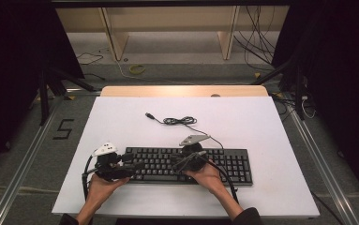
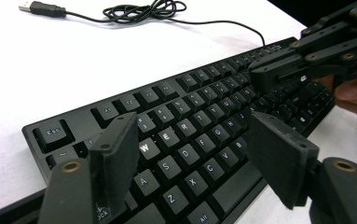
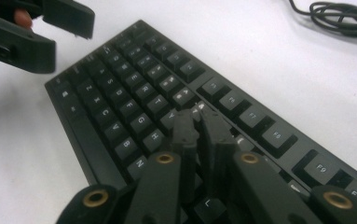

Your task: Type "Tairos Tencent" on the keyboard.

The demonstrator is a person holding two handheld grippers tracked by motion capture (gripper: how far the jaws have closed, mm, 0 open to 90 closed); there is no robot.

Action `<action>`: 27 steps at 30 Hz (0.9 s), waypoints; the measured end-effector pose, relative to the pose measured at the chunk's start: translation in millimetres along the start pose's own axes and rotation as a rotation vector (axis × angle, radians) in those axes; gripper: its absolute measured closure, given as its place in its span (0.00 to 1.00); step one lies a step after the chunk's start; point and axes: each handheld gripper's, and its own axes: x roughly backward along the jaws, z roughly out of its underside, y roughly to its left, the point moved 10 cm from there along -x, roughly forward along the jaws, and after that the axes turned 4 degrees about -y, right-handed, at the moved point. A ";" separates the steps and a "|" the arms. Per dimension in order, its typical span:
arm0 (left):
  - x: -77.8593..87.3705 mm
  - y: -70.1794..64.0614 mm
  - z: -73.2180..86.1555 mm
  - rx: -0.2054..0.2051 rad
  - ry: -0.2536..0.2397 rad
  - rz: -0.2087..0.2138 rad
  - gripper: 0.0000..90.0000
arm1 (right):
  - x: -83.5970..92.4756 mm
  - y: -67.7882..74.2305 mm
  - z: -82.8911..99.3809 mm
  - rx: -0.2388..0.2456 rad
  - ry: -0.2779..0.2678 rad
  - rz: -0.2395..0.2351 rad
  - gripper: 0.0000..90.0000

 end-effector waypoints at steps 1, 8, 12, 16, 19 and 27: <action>0.3 -0.3 -0.1 0.000 -0.002 0.001 0.37 | -1.2 -0.4 0.7 0.001 0.003 0.006 0.97; 1.9 -1.1 0.7 -0.008 0.000 0.002 0.35 | -7.6 -4.5 5.6 0.002 0.022 0.028 1.00; 2.1 -0.9 0.5 -0.003 -0.003 0.001 0.35 | -10.6 -5.1 7.7 0.005 0.032 0.034 1.00; 1.2 -0.8 0.5 -0.005 -0.001 0.001 0.35 | -11.7 -6.2 9.4 0.002 0.040 0.036 1.00; 0.9 -0.7 0.3 -0.004 -0.002 0.001 0.35 | -12.6 -6.3 10.7 0.004 0.047 0.035 1.00; 2.6 -0.2 1.0 -0.004 -0.002 -0.003 0.35 | -15.6 -5.6 14.2 0.008 0.056 0.042 1.00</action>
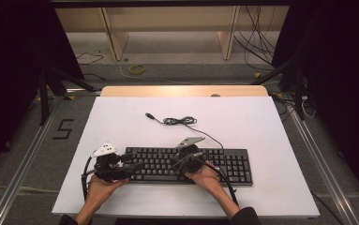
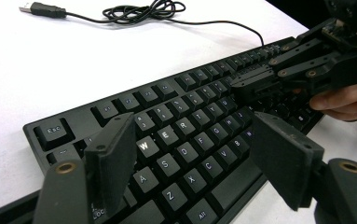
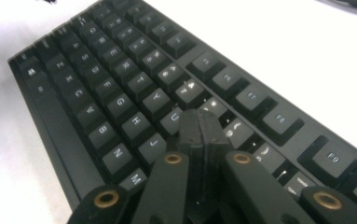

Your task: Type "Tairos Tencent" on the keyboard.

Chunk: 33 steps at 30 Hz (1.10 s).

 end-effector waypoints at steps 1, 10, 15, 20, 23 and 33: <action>0.6 0.2 -0.1 -0.001 -0.001 0.000 0.35 | -0.3 0.2 0.1 -0.001 -0.003 0.001 1.00; 0.7 3.0 0.6 -0.007 0.005 -0.009 0.35 | 4.5 -0.5 -3.0 -0.026 -0.021 0.003 0.99; -0.8 2.1 0.1 -0.005 0.005 -0.008 0.35 | 13.0 -0.9 -10.1 -0.046 -0.069 -0.016 0.94; -1.2 1.8 -0.5 -0.007 0.005 -0.006 0.35 | 19.1 0.6 -12.5 -0.045 -0.086 -0.026 0.89; -2.2 1.1 -1.2 -0.007 0.003 -0.004 0.35 | 20.4 0.6 -12.5 -0.049 -0.089 -0.029 0.86; -5.9 -2.0 -3.5 -0.017 0.006 0.007 0.42 | 28.4 1.6 -9.9 -0.047 -0.103 -0.047 0.72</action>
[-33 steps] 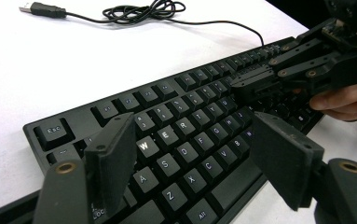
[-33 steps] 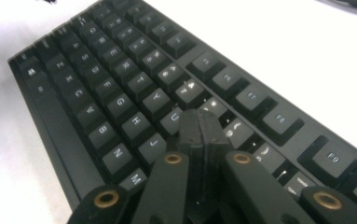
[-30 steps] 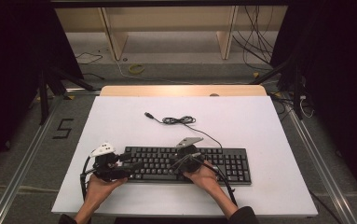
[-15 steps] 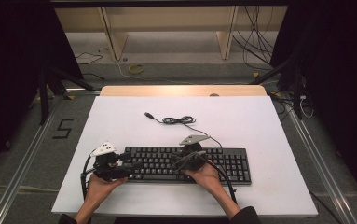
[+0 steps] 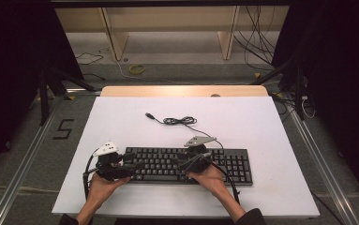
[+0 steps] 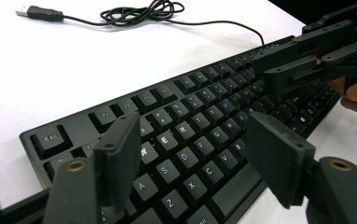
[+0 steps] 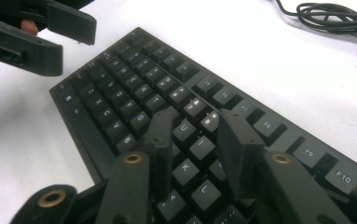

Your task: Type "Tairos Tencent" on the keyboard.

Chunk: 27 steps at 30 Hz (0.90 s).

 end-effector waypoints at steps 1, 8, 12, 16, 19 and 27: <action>-0.7 -0.2 -0.3 -0.004 0.002 0.001 0.43 | 1.3 -0.2 0.2 -0.001 -0.002 0.001 0.71; -5.2 -4.0 -2.4 -0.015 0.011 0.016 0.53 | 10.0 -1.9 1.0 -0.015 -0.017 -0.007 0.61; -7.8 -3.1 -3.0 -0.023 0.022 0.016 0.61 | 13.2 -1.6 1.6 -0.018 -0.024 -0.009 0.54; -12.0 -1.7 -2.1 -0.035 0.045 0.009 0.74 | 15.3 -2.2 2.5 -0.022 -0.025 -0.004 0.48; -16.5 -1.2 -0.1 -0.043 0.074 -0.001 0.81 | 17.7 -2.6 3.6 -0.019 -0.027 -0.001 0.45; -28.4 -2.7 -0.1 -0.076 0.111 0.002 0.98 | 22.5 -3.1 5.2 -0.028 -0.034 0.000 0.43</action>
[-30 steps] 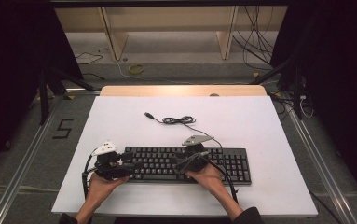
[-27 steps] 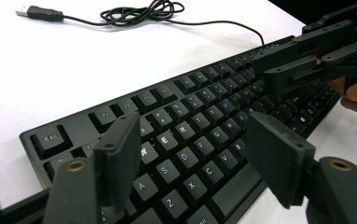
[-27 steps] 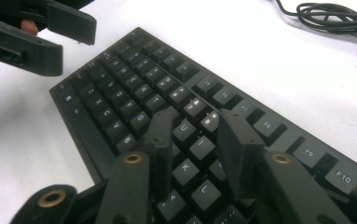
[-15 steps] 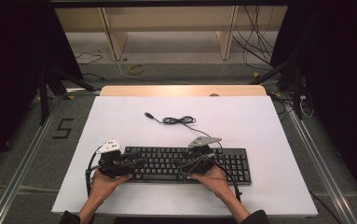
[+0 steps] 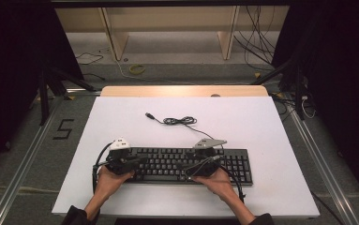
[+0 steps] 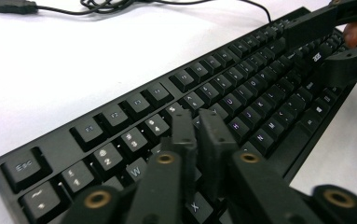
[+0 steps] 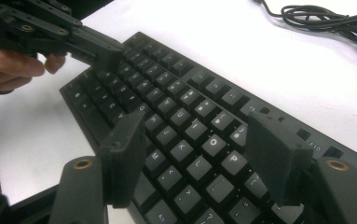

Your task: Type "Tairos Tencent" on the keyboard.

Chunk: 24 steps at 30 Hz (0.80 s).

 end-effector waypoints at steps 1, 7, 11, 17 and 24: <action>-1.6 -0.7 -0.1 -0.002 0.005 0.003 0.99 | 0.3 -0.3 0.2 0.004 -0.001 0.001 0.43; -10.2 -1.1 2.4 -0.013 0.043 0.002 0.99 | 2.2 1.8 1.2 0.003 -0.006 -0.006 0.41; -14.1 0.9 2.3 -0.013 0.056 0.000 0.99 | 2.7 3.7 2.1 0.004 -0.011 -0.014 0.39; -21.0 -0.5 3.6 -0.020 0.078 -0.003 0.99 | 4.3 5.3 2.4 0.008 -0.017 -0.017 0.38; -25.8 3.4 6.3 -0.014 0.095 -0.014 0.99 | 6.4 6.1 2.8 0.009 -0.020 -0.019 0.37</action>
